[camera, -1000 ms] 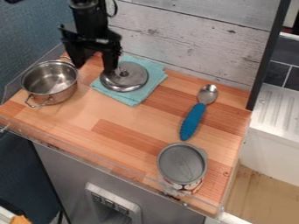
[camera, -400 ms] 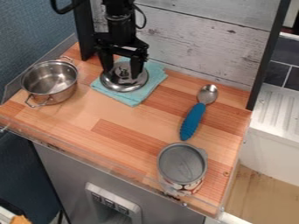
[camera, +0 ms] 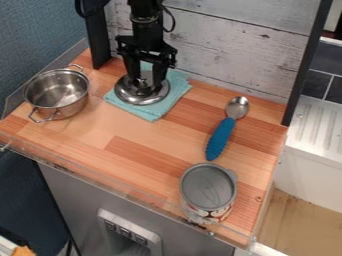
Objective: Cover the silver pot with a silver lid
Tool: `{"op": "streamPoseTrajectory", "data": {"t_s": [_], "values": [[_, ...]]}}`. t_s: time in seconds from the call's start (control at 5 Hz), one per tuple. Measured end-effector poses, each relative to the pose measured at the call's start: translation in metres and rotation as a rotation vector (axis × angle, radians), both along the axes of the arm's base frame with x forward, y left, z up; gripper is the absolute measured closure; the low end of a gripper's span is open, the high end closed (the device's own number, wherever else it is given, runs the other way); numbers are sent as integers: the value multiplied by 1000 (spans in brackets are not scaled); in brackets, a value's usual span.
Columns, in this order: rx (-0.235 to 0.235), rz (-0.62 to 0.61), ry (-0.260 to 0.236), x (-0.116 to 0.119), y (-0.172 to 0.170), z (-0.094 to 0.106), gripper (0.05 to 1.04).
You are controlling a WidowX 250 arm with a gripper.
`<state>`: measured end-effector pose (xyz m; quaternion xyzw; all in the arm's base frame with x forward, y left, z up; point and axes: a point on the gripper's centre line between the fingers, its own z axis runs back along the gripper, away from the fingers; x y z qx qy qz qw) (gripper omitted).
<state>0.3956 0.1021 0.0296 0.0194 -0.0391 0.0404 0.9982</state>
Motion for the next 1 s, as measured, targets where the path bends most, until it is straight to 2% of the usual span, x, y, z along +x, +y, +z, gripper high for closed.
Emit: {"op": "streamPoseTrajectory", "data": {"t_s": [0.2,0.4,0.6,0.8,1.0], "values": [[-2,-3,-7,1,0,0,716],[-8,-1,-5,0,-1,-1,802],[-17,-6,-1,-2,-2,-1,802],[-25,16,-49,-6,-3,24,802],[-29,56,-109,-21,13,54,802]]}}
